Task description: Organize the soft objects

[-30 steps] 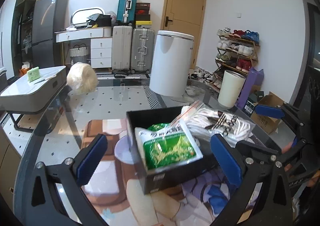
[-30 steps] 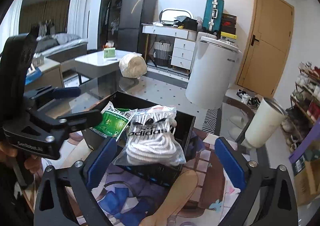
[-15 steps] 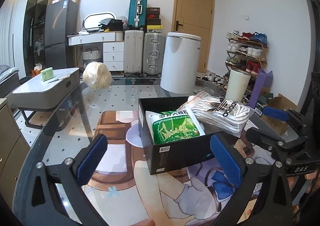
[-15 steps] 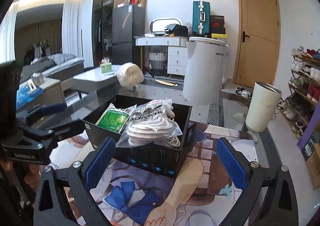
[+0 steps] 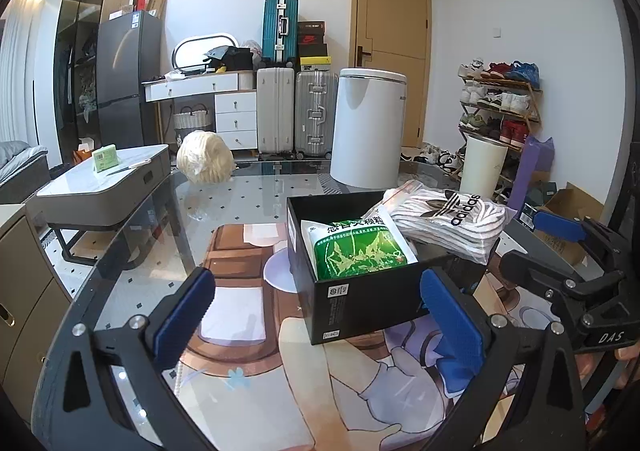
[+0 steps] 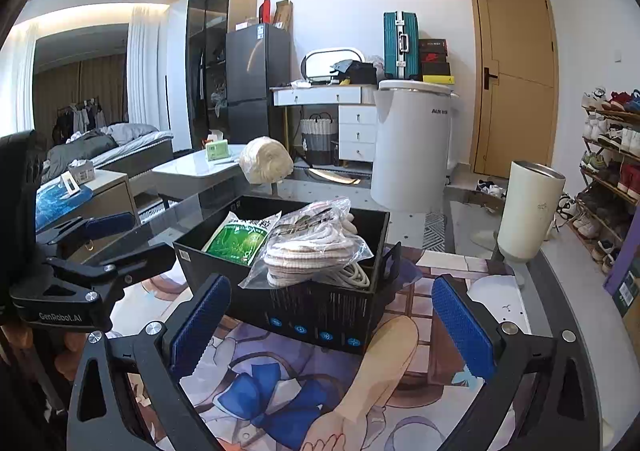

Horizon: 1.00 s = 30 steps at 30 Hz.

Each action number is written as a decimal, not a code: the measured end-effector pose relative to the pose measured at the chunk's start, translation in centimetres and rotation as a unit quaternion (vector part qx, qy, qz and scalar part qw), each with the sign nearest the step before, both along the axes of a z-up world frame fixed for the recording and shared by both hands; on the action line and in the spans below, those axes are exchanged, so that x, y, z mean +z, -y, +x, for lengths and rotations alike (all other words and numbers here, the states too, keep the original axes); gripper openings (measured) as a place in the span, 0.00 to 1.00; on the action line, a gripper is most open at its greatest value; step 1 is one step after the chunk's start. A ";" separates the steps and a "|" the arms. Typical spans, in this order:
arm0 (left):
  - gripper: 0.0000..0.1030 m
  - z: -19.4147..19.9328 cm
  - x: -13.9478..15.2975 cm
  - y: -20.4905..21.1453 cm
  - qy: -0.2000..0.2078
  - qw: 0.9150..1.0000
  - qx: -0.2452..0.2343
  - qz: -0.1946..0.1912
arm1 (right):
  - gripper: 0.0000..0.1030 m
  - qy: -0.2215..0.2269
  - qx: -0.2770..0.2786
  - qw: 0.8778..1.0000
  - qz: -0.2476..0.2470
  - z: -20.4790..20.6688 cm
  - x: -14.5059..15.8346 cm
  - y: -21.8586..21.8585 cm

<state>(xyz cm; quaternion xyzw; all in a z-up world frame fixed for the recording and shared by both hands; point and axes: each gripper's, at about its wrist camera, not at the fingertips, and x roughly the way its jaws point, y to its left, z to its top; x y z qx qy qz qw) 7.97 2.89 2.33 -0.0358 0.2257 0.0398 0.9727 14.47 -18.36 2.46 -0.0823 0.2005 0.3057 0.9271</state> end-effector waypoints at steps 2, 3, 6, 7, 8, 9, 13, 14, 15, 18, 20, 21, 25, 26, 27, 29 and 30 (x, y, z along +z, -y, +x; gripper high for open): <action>1.00 0.1 0.0 0.0 -0.003 1.000 0.002 -0.001 | 0.99 0.006 -0.003 1.000 0.003 -0.3 0.1 0.1; 1.00 0.2 0.0 -0.1 -0.007 1.000 0.003 -0.003 | 0.99 0.009 -0.004 1.000 0.005 -0.3 0.1 0.2; 1.00 0.3 -0.1 -0.3 -0.011 1.000 0.006 -0.010 | 0.99 0.015 -0.010 1.000 0.005 -0.5 0.1 0.3; 1.00 0.2 -0.1 -0.4 -0.010 1.000 0.009 -0.011 | 0.99 0.017 -0.010 1.000 0.005 -0.5 0.1 0.4; 1.00 0.2 -0.1 -0.5 -0.008 1.000 0.013 -0.014 | 0.99 0.017 -0.009 1.000 0.006 -0.6 0.1 0.4; 1.00 0.1 -0.1 -0.7 -0.007 1.000 0.015 -0.016 | 0.99 0.018 -0.008 1.000 0.006 -0.6 0.1 0.4; 1.00 -0.1 -0.1 -1.1 -0.004 0.999 0.028 -0.021 | 0.99 0.019 -0.009 1.000 0.003 -0.7 0.1 0.3; 1.00 -0.2 -0.1 -1.1 -0.003 0.999 0.028 -0.020 | 0.99 0.020 -0.008 1.000 0.003 -0.8 0.1 0.3; 1.00 -0.2 -0.2 -1.1 -0.004 0.999 0.028 -0.019 | 0.99 0.020 -0.007 1.000 0.003 -0.8 0.1 0.3; 1.00 -0.1 -0.2 -0.9 -0.007 0.999 0.029 -0.012 | 0.99 0.020 -0.007 1.000 0.002 -0.8 0.1 0.3; 1.00 0.1 -0.3 -0.7 -0.010 1.000 0.029 -0.006 | 0.99 0.021 -0.008 1.000 0.003 -0.9 0.1 0.3; 1.00 0.1 -0.3 -0.6 -0.011 0.999 0.031 -0.003 | 0.99 0.021 -0.007 1.000 0.004 -0.8 0.1 0.3; 1.00 0.1 -0.2 -0.4 -0.010 0.999 0.041 0.008 | 0.99 0.024 -0.009 1.000 0.005 -0.9 0.0 0.3; 1.00 0.1 -0.2 -0.4 -0.010 0.999 0.042 0.009 | 0.99 0.023 -0.008 1.000 0.006 -0.9 0.0 0.3; 1.00 0.1 -0.3 -0.4 -0.010 0.999 0.042 0.008 | 0.99 0.023 -0.008 1.000 0.006 -0.9 0.0 0.3; 1.00 0.2 -0.3 -0.5 -0.011 0.999 0.042 0.008 | 0.99 0.023 -0.008 1.000 0.006 -0.9 0.0 0.3; 1.00 0.1 -0.3 -0.4 -0.012 0.999 0.041 0.008 | 0.99 0.023 -0.008 1.000 0.006 -0.9 0.0 0.3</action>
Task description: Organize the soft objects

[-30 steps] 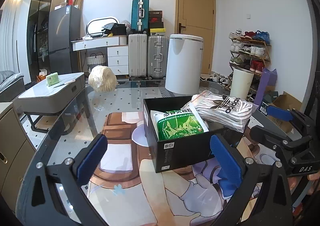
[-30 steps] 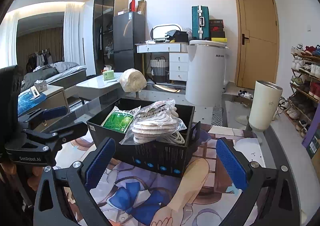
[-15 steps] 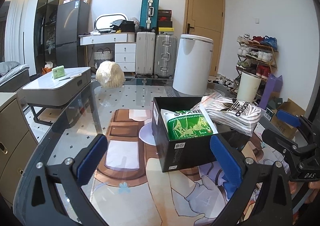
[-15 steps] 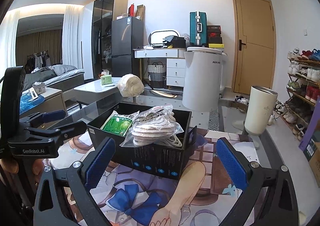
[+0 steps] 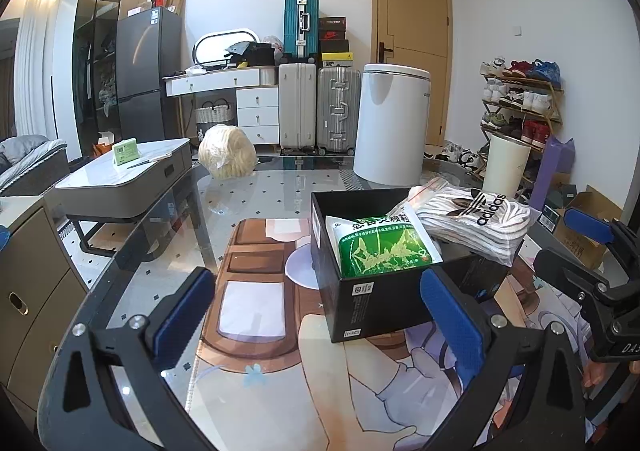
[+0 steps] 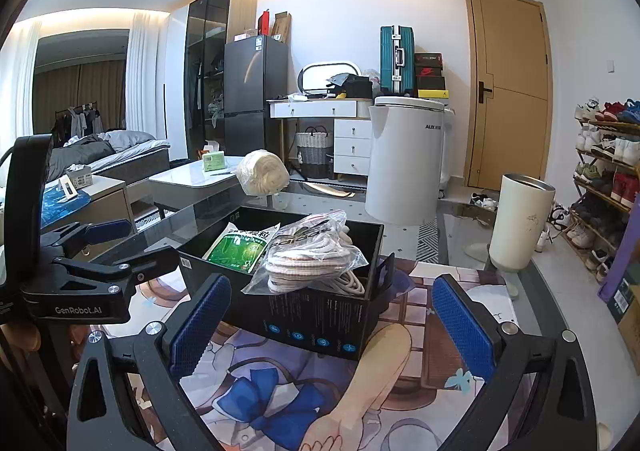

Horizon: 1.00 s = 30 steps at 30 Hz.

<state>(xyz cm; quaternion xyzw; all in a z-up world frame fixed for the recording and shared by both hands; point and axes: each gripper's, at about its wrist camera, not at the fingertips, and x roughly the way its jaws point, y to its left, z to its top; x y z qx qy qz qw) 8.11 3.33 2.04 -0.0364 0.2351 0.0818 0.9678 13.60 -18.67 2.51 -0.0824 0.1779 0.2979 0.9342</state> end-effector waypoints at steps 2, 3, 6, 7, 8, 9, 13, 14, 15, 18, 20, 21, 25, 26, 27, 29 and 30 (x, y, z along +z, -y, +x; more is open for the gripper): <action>1.00 0.0 0.0 0.0 0.000 1.000 -0.001 0.001 | 0.99 0.000 0.000 1.000 -0.001 0.0 0.0 0.0; 1.00 0.0 0.0 0.1 0.000 1.000 0.000 0.001 | 0.99 0.000 -0.001 1.000 0.000 0.0 0.0 0.0; 1.00 -0.1 0.0 0.1 0.001 1.000 -0.002 0.002 | 0.99 0.001 0.000 1.000 0.000 0.0 0.0 0.0; 1.00 -0.1 0.0 0.1 0.000 1.000 -0.002 0.001 | 0.99 0.001 -0.001 1.000 0.000 0.0 0.0 0.0; 1.00 -0.1 0.0 0.1 0.000 1.000 -0.001 0.001 | 0.99 0.000 0.000 1.000 0.000 0.0 0.0 0.0; 1.00 -0.1 0.0 0.2 0.000 1.000 -0.001 0.001 | 0.99 0.000 0.000 1.000 0.000 0.0 -0.1 0.0; 1.00 0.0 0.0 0.3 -0.003 1.000 0.002 0.004 | 0.99 0.001 0.000 1.000 0.000 0.0 0.0 -0.1; 1.00 0.0 0.0 0.3 -0.003 1.000 0.002 0.006 | 0.99 0.001 0.000 1.000 0.000 0.0 0.0 -0.1; 1.00 0.0 0.0 0.4 -0.002 1.000 0.002 0.007 | 0.99 0.001 0.000 1.000 0.000 0.1 0.0 -0.1; 1.00 0.1 0.0 0.4 -0.002 1.000 0.002 0.008 | 0.99 0.001 0.000 1.000 -0.001 0.1 -0.1 -0.1; 1.00 0.1 0.0 0.5 -0.003 1.000 0.002 0.007 | 0.99 0.001 -0.001 1.000 -0.001 0.0 -0.1 -0.1; 1.00 0.1 0.0 0.5 -0.003 1.000 0.002 0.007 | 0.99 0.001 0.000 1.000 -0.001 0.1 -0.1 -0.1; 1.00 0.1 0.0 0.5 -0.002 1.000 0.002 0.010 | 0.99 0.001 0.000 1.000 -0.001 0.1 -0.1 0.0; 1.00 0.1 0.0 0.6 -0.001 1.000 0.001 0.012 | 0.99 0.001 0.000 1.000 -0.001 0.0 -0.1 0.0; 1.00 0.1 0.0 0.6 -0.001 1.000 0.001 0.013 | 0.99 0.001 0.000 1.000 -0.001 0.1 -0.1 -0.1; 1.00 0.1 -0.1 0.6 -0.001 1.000 0.001 0.014 | 0.99 0.001 0.000 1.000 0.000 0.0 -0.1 0.0; 1.00 0.1 -0.1 0.6 -0.001 1.000 0.001 0.014 | 0.99 0.001 0.000 1.000 0.000 0.1 -0.1 0.0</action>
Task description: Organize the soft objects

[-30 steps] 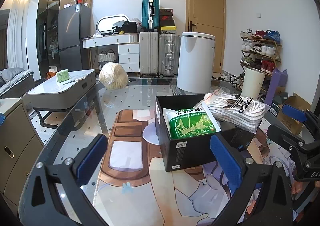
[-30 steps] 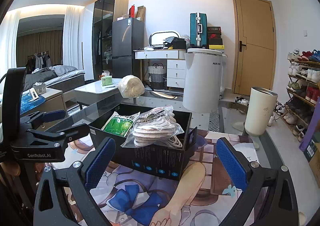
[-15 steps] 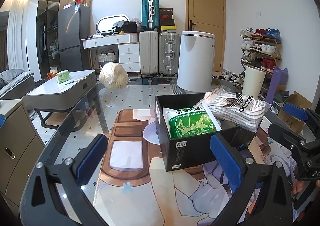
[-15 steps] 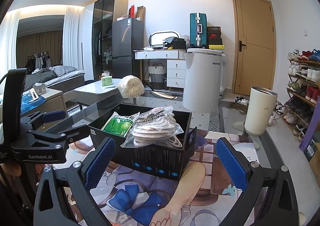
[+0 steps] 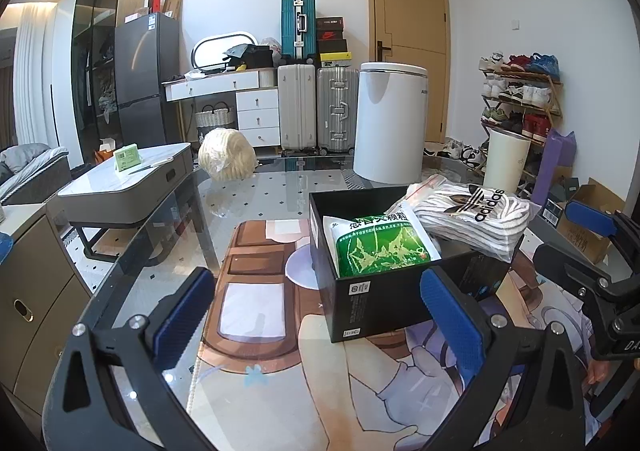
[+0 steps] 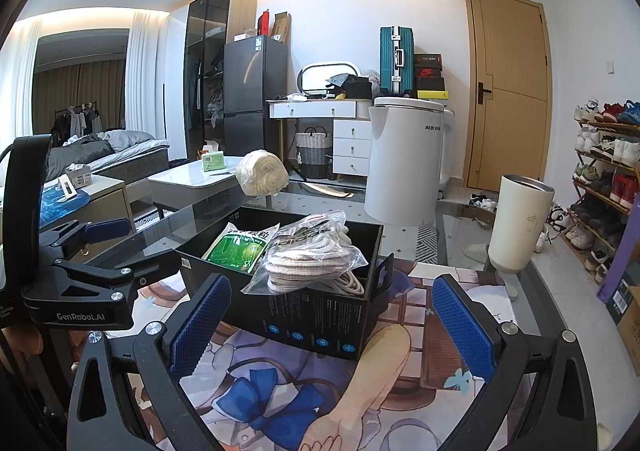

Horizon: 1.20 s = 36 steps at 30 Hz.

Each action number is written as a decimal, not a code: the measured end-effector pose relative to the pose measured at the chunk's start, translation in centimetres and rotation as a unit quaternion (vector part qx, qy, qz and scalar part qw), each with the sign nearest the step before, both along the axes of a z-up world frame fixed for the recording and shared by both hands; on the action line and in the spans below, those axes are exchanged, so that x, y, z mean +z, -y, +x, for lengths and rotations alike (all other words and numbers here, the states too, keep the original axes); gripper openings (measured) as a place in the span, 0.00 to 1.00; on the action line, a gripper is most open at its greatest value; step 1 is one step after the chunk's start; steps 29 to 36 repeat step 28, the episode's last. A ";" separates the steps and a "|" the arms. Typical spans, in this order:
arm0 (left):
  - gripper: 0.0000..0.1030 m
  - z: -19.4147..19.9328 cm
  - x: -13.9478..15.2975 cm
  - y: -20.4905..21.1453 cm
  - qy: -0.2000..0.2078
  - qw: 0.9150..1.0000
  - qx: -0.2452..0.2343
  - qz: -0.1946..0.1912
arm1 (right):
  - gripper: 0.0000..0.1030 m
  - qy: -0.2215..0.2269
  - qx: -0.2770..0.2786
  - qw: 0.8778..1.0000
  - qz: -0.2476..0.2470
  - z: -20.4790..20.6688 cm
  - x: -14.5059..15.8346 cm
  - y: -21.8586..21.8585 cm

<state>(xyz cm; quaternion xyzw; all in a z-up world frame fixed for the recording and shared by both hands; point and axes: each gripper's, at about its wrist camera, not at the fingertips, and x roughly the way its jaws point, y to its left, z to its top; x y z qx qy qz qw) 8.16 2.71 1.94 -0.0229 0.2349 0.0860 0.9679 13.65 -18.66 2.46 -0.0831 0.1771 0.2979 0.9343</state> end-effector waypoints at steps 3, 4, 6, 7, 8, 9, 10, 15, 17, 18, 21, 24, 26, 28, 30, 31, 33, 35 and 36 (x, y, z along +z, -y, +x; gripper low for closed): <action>1.00 0.0 0.0 0.0 0.001 1.000 -0.001 0.002 | 0.99 0.000 0.000 1.000 0.000 0.0 0.0 0.0; 1.00 0.0 0.0 0.1 0.001 1.000 -0.001 0.003 | 0.99 0.000 0.000 1.000 0.000 0.0 0.0 0.0; 1.00 0.1 0.0 0.1 0.000 1.000 -0.002 0.004 | 0.99 0.000 0.000 1.000 0.000 0.0 0.0 0.0; 1.00 0.1 0.0 0.2 -0.001 1.000 -0.003 0.005 | 0.99 0.000 0.000 1.000 0.000 0.0 0.0 0.0; 1.00 0.1 0.0 0.2 -0.001 1.000 -0.004 0.006 | 0.99 0.001 0.000 1.000 0.000 0.0 0.0 0.0; 1.00 0.1 0.0 0.2 -0.001 1.000 -0.005 0.008 | 0.99 0.001 0.000 1.000 0.000 0.0 0.0 0.0; 1.00 0.0 0.1 0.3 0.000 1.000 -0.006 0.009 | 0.99 0.001 0.000 1.000 0.000 0.0 0.0 0.0; 1.00 -0.2 0.2 0.5 0.004 1.000 -0.005 0.014 | 0.99 0.001 0.000 1.000 -0.001 0.0 0.0 0.0; 1.00 -0.2 0.2 0.4 0.003 1.000 -0.005 0.014 | 0.99 0.000 0.001 1.000 -0.001 0.1 0.0 0.0; 1.00 -0.2 0.2 0.5 0.003 1.000 -0.005 0.014 | 0.99 0.000 0.001 1.000 -0.001 0.1 0.0 0.0; 1.00 -0.2 0.2 0.5 0.003 1.000 -0.005 0.014 | 0.99 0.001 0.000 1.000 -0.001 0.1 0.0 0.0; 1.00 -0.2 0.2 0.5 0.003 1.000 -0.008 0.015 | 0.99 0.001 0.000 1.000 -0.001 0.1 0.0 0.0; 1.00 -0.2 0.3 0.5 0.003 1.000 -0.010 0.015 | 0.99 0.001 0.000 1.000 -0.001 0.1 -0.1 0.0; 1.00 -0.1 0.3 0.6 0.001 1.000 -0.014 0.015 | 0.99 0.001 0.000 1.000 0.000 0.1 0.0 0.1; 1.00 -0.1 0.3 0.6 0.001 1.000 -0.014 0.015 | 0.99 0.001 0.000 1.000 0.000 0.1 0.0 0.1; 1.00 -0.1 0.3 0.6 0.001 1.000 -0.014 0.015 | 0.99 0.001 0.000 1.000 0.000 0.1 0.0 0.1; 1.00 -0.1 0.3 0.6 0.001 1.000 -0.014 0.015 | 0.99 0.001 0.000 1.000 0.000 0.1 0.0 0.1; 1.00 -0.1 0.3 0.6 0.001 1.000 -0.014 0.015 | 0.99 0.001 0.000 1.000 0.000 0.1 0.0 0.1; 1.00 -0.1 0.3 0.6 0.001 1.000 -0.014 0.015 | 0.99 0.001 0.000 1.000 0.000 0.1 0.0 0.1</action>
